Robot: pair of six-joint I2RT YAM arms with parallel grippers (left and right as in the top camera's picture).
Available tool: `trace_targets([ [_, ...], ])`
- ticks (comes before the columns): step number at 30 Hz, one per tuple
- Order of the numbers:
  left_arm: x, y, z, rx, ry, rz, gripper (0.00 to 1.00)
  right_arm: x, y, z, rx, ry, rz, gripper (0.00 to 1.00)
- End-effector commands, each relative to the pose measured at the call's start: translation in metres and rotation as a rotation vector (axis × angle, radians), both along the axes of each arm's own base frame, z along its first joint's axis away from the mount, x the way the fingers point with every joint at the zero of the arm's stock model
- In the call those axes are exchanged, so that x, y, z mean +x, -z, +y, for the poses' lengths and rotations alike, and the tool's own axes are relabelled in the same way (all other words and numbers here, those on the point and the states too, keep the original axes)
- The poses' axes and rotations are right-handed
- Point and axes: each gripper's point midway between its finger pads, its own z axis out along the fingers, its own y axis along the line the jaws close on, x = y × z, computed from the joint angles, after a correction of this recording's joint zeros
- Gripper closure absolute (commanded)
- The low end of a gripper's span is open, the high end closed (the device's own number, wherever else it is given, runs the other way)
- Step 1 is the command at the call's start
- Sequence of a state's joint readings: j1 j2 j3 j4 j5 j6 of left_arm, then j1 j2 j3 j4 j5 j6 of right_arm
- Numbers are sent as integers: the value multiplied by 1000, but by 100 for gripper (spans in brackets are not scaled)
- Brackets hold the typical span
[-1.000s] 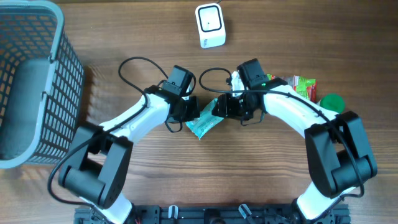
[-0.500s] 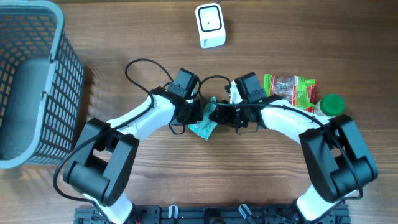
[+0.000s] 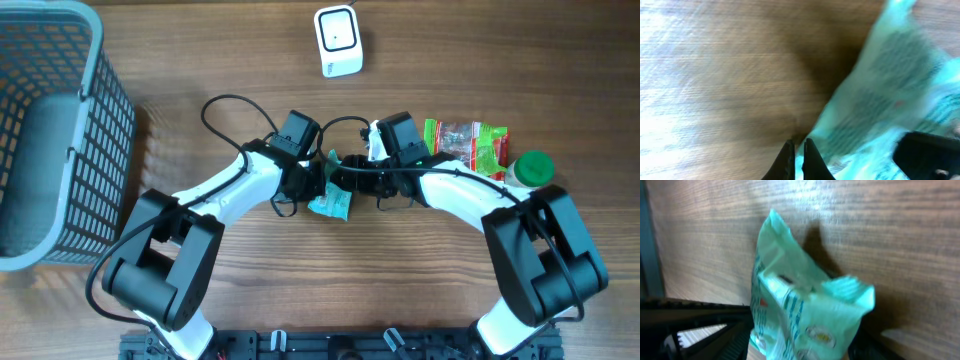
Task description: Scan the item barcode
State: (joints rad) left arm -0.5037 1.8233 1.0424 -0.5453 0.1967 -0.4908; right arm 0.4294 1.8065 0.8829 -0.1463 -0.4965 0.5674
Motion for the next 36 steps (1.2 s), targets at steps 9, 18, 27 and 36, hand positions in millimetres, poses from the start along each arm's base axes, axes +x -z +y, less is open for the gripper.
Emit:
trace_targets([
  [9,-3,-55,-7,-71,-31,-38,96,21,-55,-18,-105,-139,-336,25],
  [18,-3,4,-20,-38,-1,16,96,27,-31,-20,-46,-116,-260,24],
  [27,-1,9,-18,-23,3,9,96,23,-7,-8,48,-47,-115,28],
  [36,3,4,-14,-15,-6,-5,96,25,6,-7,63,-9,-73,92],
])
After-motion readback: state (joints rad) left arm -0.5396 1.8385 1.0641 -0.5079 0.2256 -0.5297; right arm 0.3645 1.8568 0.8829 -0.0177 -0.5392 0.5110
